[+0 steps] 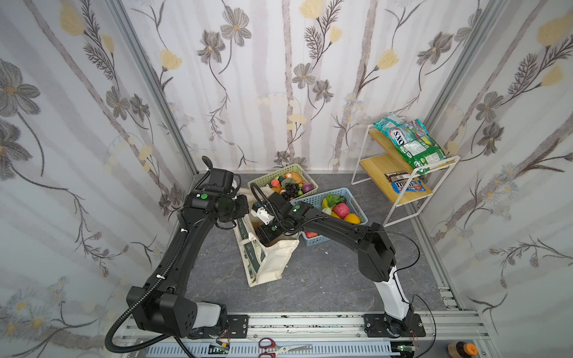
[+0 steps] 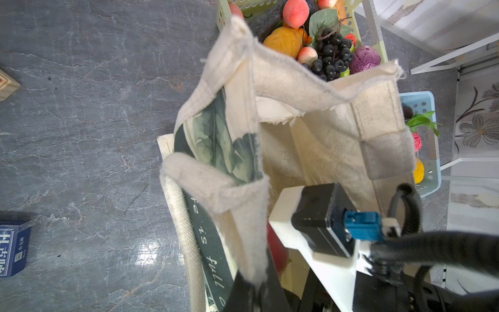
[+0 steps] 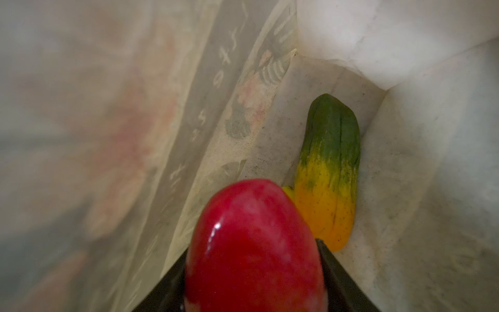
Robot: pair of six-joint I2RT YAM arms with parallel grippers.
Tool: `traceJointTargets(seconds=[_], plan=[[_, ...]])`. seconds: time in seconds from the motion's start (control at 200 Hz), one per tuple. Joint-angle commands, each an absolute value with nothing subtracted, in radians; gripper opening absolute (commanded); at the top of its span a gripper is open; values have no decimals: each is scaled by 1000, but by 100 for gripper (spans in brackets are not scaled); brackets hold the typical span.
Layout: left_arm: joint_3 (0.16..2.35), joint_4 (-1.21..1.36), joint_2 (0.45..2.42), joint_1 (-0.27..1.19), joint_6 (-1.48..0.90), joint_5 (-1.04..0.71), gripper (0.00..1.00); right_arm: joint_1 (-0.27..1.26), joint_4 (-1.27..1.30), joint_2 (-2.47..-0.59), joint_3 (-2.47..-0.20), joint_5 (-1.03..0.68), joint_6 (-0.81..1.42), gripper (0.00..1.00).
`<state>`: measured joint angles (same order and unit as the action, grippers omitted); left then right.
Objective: Place the food into the grocery bag and tie it
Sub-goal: 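Lower the red mango into the bag and open the right gripper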
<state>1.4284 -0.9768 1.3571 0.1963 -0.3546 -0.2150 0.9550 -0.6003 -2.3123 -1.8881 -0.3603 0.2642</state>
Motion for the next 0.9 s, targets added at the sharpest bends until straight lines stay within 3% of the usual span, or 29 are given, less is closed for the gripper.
traceJointTargets(seconds=[0.0,0.744,0.894], plan=[[1424,-971,1355,196,-353,-219,0,956,-545,-2330,-1886,-389,283,61],[1403,-968,1346,197,-357,-219,0,958,-421,-2448,-1894,-400,430,61],[1396,-969,1340,198,-357,-216,0,956,-411,-2468,-1903,-400,443,64]])
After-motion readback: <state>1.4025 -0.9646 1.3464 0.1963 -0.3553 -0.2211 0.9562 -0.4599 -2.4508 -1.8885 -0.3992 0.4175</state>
